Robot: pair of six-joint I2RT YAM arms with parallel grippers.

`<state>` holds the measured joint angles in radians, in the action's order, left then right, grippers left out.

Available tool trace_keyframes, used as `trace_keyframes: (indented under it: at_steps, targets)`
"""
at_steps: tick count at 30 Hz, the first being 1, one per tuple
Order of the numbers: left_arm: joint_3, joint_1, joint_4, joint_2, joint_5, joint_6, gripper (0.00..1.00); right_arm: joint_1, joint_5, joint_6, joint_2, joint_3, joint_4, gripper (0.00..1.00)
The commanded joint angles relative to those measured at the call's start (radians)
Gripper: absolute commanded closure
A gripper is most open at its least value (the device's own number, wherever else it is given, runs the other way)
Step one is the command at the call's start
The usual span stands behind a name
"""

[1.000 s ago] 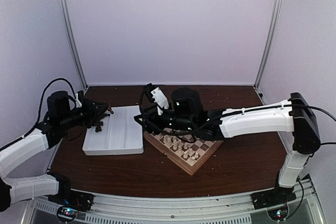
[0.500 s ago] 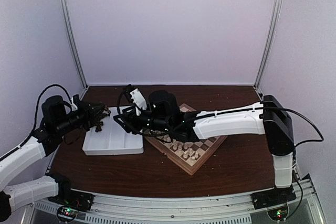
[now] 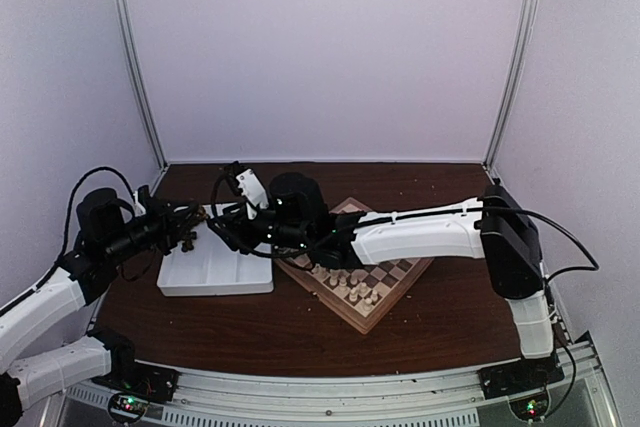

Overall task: Set up the chess pieces on the board
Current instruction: Pick up the chess piece from the storage box.

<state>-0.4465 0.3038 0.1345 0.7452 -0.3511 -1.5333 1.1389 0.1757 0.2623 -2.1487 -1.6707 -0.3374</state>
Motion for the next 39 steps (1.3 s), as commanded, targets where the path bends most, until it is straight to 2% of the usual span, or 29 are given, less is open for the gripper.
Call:
trace_keyframes:
  at_steps: [1,20,33,39]
  targets:
    - [0.017,0.009,0.051,-0.012,0.002,-0.01,0.84,0.009,0.001,0.005,-0.026,-0.05,0.007,0.51]
    - [0.032,0.021,0.066,-0.01,0.007,-0.019,0.84,0.009,0.013,0.021,-0.077,-0.112,0.018,0.63]
    - [0.046,0.024,0.06,-0.023,0.034,-0.018,0.84,0.009,0.014,0.027,-0.065,-0.08,-0.007,0.9]
    - [0.049,0.023,0.039,-0.041,0.074,0.007,0.84,0.009,0.001,0.026,-0.013,-0.013,-0.032,0.97]
